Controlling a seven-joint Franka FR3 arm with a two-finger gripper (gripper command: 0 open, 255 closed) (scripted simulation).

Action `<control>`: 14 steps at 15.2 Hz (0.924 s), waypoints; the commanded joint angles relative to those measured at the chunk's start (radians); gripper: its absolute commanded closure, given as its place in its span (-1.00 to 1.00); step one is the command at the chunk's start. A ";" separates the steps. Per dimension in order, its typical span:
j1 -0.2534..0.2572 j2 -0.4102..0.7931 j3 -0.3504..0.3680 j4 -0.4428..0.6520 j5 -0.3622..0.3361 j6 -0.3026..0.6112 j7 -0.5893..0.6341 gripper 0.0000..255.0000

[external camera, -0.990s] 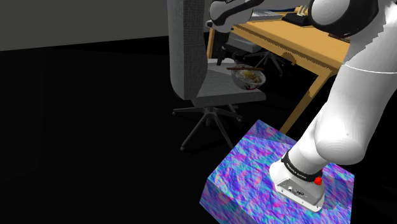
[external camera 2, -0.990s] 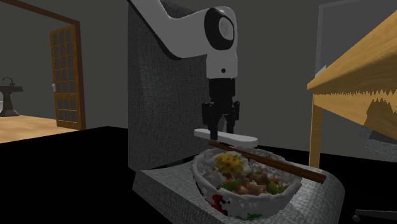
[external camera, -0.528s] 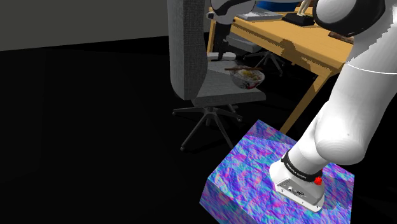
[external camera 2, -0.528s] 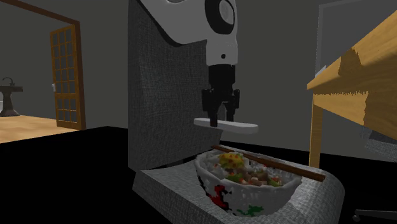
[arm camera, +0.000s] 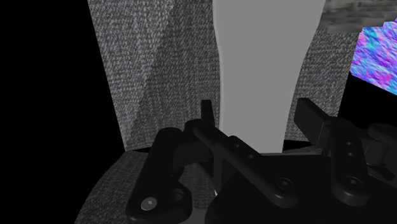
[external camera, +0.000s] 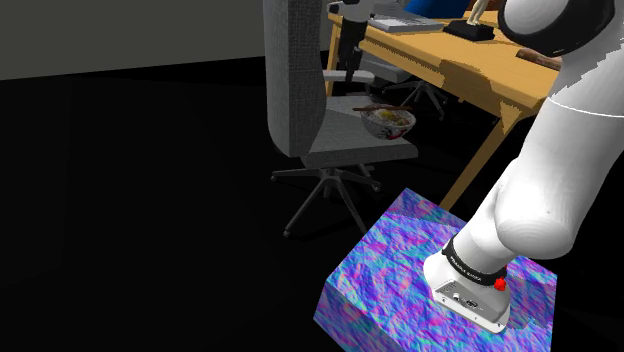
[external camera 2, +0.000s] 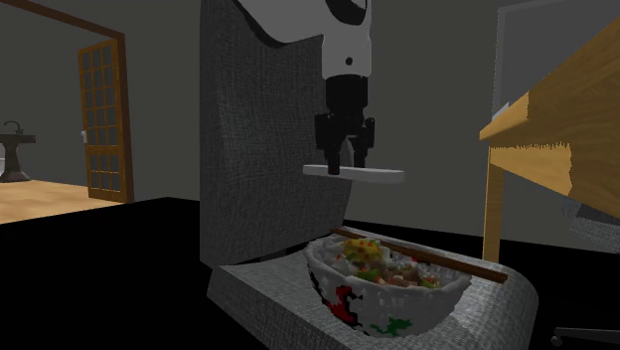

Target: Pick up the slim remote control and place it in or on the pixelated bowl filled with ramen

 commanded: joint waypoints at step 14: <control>-0.061 -0.462 -0.055 -0.450 -0.226 0.040 -0.040 1.00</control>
